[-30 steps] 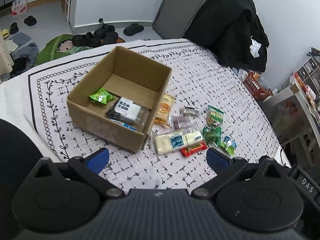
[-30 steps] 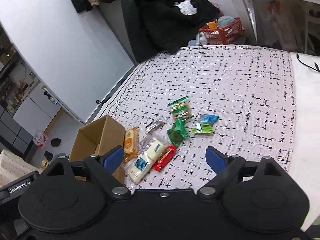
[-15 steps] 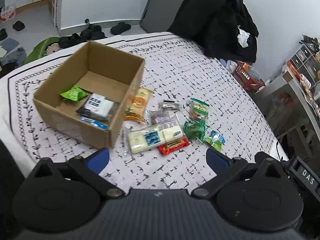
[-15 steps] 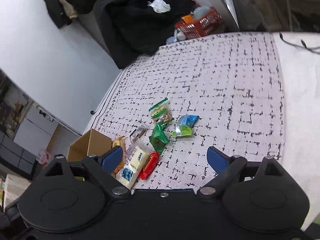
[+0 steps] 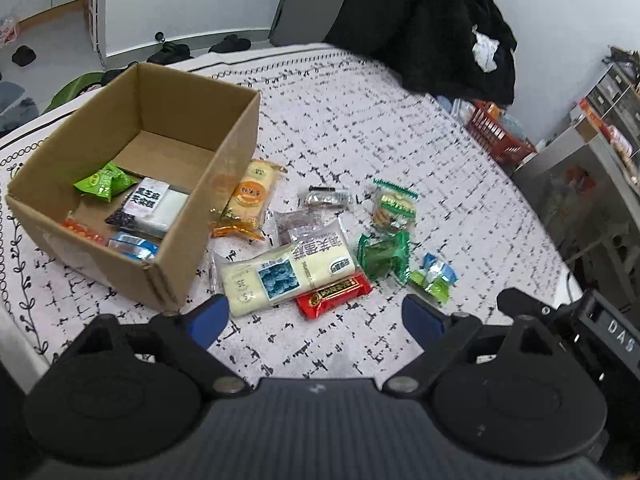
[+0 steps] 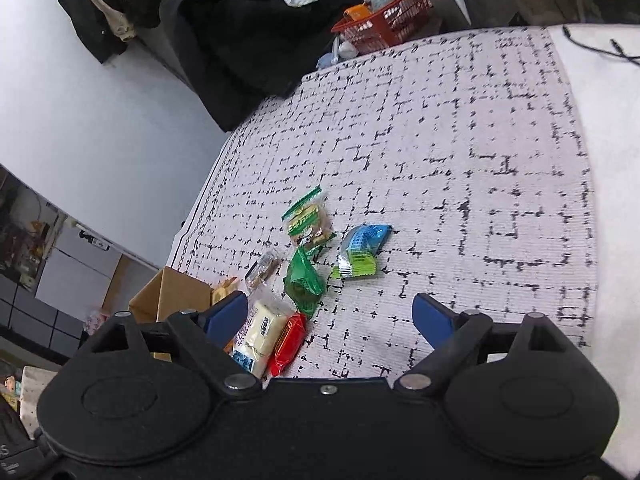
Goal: Organize snacks
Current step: 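Grasp the red chocolate-bar packet with the left tool while the right tool grasps the blue-and-green packet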
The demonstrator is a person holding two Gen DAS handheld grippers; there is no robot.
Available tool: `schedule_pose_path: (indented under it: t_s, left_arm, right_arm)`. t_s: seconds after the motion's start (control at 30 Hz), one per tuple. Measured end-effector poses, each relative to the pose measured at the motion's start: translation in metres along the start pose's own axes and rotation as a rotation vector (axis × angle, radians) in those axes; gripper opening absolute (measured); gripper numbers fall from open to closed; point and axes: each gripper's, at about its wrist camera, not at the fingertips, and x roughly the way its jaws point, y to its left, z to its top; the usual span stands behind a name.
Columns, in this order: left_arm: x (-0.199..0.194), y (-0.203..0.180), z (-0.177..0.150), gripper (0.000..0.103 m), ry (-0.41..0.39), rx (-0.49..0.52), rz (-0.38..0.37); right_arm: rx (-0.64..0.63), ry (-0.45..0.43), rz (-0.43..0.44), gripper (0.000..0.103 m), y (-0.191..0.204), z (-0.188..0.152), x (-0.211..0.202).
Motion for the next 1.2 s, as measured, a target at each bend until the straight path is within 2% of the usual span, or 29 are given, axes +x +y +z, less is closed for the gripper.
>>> schedule_pose_path:
  t_s: [0.33,0.53,0.97,1.13,1.2]
  left_arm:
    - [0.049,-0.003,0.003,0.076,0.044,0.023,0.057]
    - [0.072,-0.003,0.006,0.071,0.072,0.039,0.082]
    - [0.099,-0.014,0.024,0.072,0.059,0.134,0.132]
    - [0.106,-0.017,0.033,0.084,0.068,0.154,0.119]
    - [0.109,-0.018,0.034,0.086,0.070,0.165,0.115]
  right_arm:
    - [0.022,0.056,0.000,0.077,-0.010,0.005,0.035]
    - [0.007,0.055,-0.001,0.075,-0.011,0.015,0.056]
    - [0.022,0.088,0.001,0.069,-0.021,0.020,0.094]
    - [0.006,0.076,0.007,0.069,-0.017,0.027,0.106]
    - [0.006,0.075,0.009,0.069,-0.017,0.028,0.110]
